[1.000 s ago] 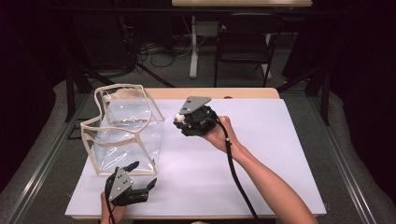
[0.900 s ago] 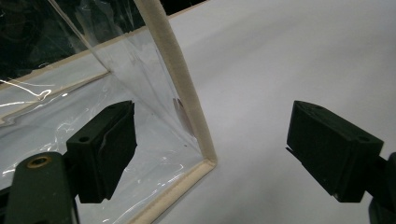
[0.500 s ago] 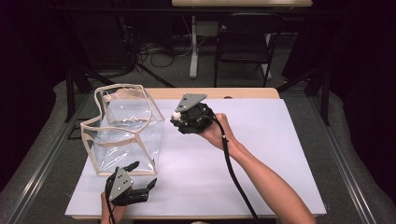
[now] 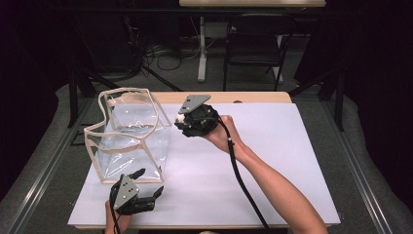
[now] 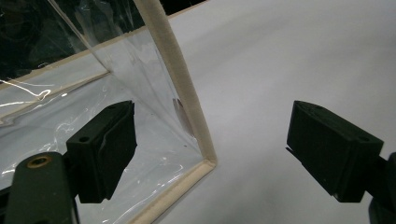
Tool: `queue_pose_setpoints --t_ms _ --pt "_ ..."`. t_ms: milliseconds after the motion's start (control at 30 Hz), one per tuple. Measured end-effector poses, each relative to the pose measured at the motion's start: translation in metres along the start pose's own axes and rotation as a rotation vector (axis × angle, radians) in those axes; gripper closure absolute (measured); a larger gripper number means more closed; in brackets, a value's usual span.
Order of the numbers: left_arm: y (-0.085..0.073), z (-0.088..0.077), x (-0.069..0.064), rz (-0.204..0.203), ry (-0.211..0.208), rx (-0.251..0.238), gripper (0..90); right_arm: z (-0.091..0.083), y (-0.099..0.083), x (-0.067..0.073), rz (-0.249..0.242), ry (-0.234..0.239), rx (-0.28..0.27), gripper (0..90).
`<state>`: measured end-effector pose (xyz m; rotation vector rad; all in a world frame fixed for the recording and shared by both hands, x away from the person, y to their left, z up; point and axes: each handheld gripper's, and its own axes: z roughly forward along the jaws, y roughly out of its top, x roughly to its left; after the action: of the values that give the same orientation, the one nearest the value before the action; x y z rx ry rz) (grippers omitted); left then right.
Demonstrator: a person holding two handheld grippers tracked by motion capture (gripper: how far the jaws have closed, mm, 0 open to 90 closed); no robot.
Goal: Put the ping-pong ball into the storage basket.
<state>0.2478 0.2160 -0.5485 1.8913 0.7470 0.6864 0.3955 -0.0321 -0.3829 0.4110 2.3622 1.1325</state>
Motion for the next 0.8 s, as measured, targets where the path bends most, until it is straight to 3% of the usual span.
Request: queue_pose_setpoints --t_ms 800 --pt "0.0 0.0 0.0 0.0 0.001 0.001 16.0 -0.001 0.014 -0.005 -0.011 -0.017 -0.004 50.9"
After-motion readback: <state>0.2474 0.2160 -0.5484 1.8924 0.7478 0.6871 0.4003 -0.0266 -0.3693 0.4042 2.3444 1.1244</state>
